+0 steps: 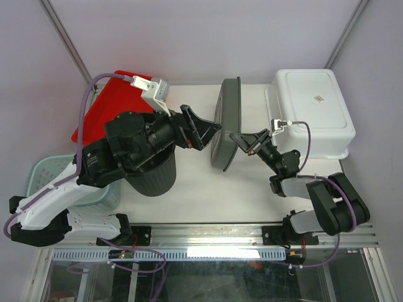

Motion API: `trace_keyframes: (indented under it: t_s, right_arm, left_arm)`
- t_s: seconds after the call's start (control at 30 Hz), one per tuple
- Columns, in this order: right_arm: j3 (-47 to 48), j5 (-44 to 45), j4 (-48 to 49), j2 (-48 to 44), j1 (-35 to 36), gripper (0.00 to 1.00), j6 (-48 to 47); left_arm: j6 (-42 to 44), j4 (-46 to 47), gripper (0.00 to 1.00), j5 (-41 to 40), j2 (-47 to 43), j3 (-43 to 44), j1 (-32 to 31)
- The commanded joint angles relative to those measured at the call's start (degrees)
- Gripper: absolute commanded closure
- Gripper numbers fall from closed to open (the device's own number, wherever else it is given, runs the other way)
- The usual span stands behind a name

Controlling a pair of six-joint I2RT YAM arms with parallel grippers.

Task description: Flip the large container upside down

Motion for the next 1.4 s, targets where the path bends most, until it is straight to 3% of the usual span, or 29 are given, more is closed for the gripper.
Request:
trace_keyframes:
  t_s: [0.0, 0.3, 0.37, 0.43, 0.6, 0.67, 0.73, 0.83, 0.9, 0.97, 1.03, 1.1, 1.37]
  right_arm:
    - [-5.0, 3.6, 9.8, -0.4, -2.9, 1.00, 8.8]
    - [-13.4, 3.0, 9.8, 2.1, -9.9, 1.00, 14.4]
    - [-14.8, 2.0, 9.7, 2.6, -11.1, 0.96, 14.4]
    - [-16.2, 1.2, 9.7, 3.0, -12.2, 0.87, 13.9]
    - [-17.0, -0.2, 5.3, 2.4, -13.8, 0.50, 12.3]
    - [-16.3, -0.3, -1.5, -0.3, -13.8, 0.42, 10.7]
    - [-15.5, 0.7, -14.8, -6.0, -13.8, 0.38, 8.3]
    - [-11.4, 4.9, -45.9, -20.9, -13.6, 0.29, 1.4]
    - [-6.5, 12.7, -72.0, -30.7, -13.0, 0.15, -4.8]
    - [-3.6, 18.7, -84.0, -38.0, -13.0, 0.08, -7.5]
    - [-1.5, 22.8, -91.7, -42.5, -13.0, 0.01, -9.1]
    - [0.7, 25.2, -97.1, -44.4, -13.0, 0.01, -10.7]
    - [5.5, 27.8, -104.7, -42.2, -13.0, 0.01, -17.9]
  left_arm:
    - [-0.8, 3.7, 0.01, 0.7, -0.1, 0.1, -0.1]
    - [-0.5, 3.8, 0.01, 1.4, 1.0, 0.2, -0.1]
    - [-0.5, 3.9, 0.01, 1.7, 1.1, 0.1, -0.1]
    - [-0.5, 3.8, 0.01, 1.8, 1.1, 0.1, -0.1]
    - [-0.4, 4.0, 0.01, 1.6, 1.2, -0.1, -0.1]
    - [-0.3, 4.0, 0.01, 1.6, 1.3, -0.2, -0.1]
    - [-0.2, 4.0, 0.01, 1.5, 1.4, -0.3, -0.1]
    - [0.0, 4.0, 0.01, 1.2, 1.5, -0.4, -0.1]
    - [0.2, 4.0, 0.01, 1.0, 1.6, -0.5, -0.1]
    - [0.5, 4.2, 0.01, 0.6, 2.0, -0.4, -0.1]
    - [1.0, 4.5, 0.01, 0.5, 2.9, -0.2, -0.1]
    - [1.5, 4.5, 0.01, 0.6, 3.7, 0.3, -0.1]
    - [1.7, 4.6, 0.01, 0.2, 4.1, -0.2, -0.1]
